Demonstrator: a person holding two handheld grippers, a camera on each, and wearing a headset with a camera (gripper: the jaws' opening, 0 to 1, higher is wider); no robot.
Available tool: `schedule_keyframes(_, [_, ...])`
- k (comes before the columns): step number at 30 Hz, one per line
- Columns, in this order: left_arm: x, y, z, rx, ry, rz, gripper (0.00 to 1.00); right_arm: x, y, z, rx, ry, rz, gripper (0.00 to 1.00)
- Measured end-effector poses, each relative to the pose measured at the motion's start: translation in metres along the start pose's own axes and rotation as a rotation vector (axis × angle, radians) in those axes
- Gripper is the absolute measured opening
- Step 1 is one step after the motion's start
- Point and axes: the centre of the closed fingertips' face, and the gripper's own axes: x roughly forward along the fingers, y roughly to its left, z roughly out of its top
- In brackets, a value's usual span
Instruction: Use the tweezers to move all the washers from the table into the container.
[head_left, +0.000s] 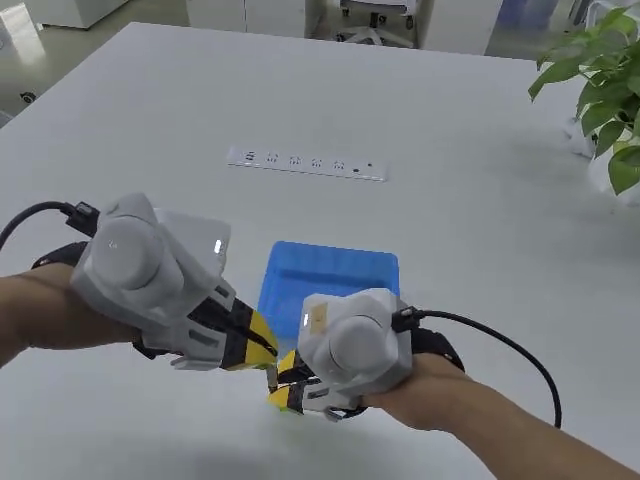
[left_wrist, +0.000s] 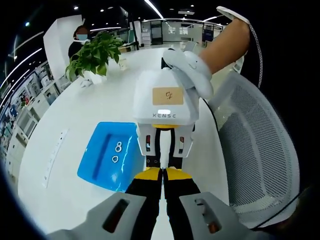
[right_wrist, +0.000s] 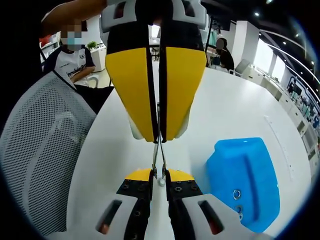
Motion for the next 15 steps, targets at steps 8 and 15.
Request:
schedule_keyframes(8, [0.0022,-0.0006,0.0003,0.0,-0.003,-0.009,0.05,-0.0006,-0.0002,-0.003,0.005,-0.001,-0.003,0.12])
schedule_keyframes(15, [0.0057,-0.0032,-0.0016,-0.003,0.0,-0.019,0.05,0.0016,0.002,-0.0062,0.002,0.006,0.0,0.12])
